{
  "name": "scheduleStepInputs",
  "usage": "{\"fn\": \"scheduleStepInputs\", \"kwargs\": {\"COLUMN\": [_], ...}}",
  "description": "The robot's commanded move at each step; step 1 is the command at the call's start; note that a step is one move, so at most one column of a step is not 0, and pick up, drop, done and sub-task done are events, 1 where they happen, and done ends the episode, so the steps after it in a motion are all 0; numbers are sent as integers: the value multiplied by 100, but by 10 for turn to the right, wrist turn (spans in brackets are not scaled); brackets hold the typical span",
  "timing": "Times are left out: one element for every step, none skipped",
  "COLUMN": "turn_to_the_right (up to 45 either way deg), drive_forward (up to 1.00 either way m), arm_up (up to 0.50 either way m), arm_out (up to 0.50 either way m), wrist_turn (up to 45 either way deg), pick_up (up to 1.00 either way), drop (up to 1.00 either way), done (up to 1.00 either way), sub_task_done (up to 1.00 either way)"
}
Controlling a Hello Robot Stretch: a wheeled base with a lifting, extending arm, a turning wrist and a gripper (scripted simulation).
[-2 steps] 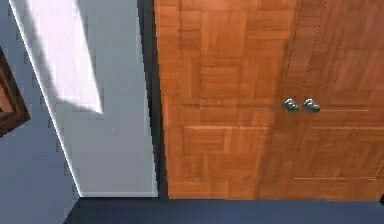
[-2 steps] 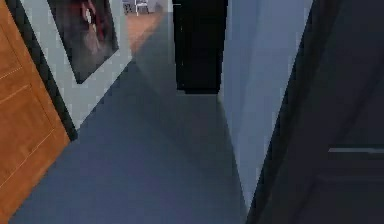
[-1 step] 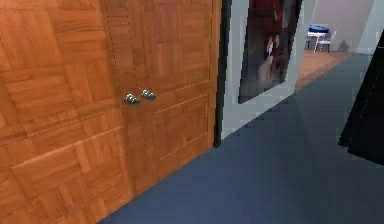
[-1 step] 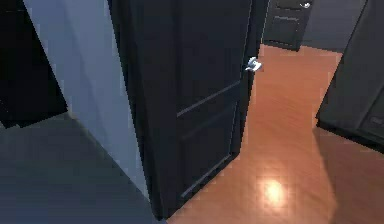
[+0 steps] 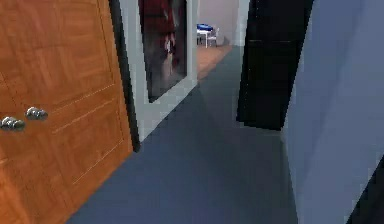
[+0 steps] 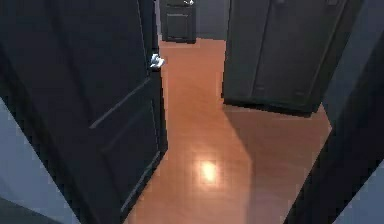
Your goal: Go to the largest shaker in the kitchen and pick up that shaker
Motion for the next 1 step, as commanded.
{"fn": "scheduleStepInputs", "kwargs": {"turn_to_the_right": [0], "drive_forward": [100], "arm_up": [0], "arm_out": [0], "wrist_turn": [0], "pick_up": [0], "drop": [0], "done": [0], "sub_task_done": [0]}}
